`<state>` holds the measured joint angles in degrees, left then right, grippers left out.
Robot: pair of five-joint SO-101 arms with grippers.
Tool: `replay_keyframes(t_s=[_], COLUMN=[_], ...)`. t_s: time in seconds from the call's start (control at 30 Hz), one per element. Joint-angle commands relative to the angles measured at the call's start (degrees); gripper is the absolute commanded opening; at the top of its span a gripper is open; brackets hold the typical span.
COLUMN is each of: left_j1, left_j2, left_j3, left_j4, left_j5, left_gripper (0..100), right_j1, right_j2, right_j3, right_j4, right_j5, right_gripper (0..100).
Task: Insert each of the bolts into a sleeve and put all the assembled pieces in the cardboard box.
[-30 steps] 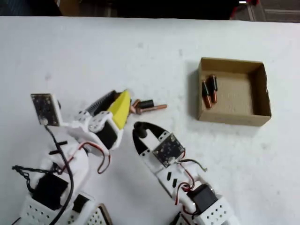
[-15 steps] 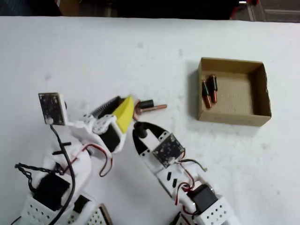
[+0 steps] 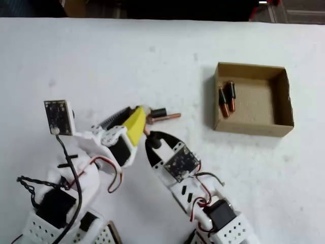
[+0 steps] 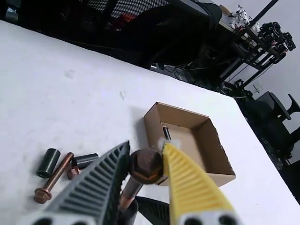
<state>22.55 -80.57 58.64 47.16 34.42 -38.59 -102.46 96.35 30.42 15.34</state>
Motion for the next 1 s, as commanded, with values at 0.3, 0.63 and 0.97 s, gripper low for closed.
replay_keyframes(t_s=[0.3,0.63,0.97], left_j1=[2.42,2.42,2.51], left_j2=[-0.75,-0.75,-0.75], left_j3=[-2.11,0.62,10.20], left_j4=[0.00,-0.35,-7.56], left_j5=[0.70,0.62,0.62], left_gripper=[2,2,2], right_j1=[0.13,0.48,0.57], right_j2=[-0.66,-0.66,-0.66], right_j3=[0.53,0.53,0.53], right_j4=[-1.98,-2.07,-2.07], right_j5=[1.05,1.05,1.14], right_gripper=[1.7,1.7,1.7])
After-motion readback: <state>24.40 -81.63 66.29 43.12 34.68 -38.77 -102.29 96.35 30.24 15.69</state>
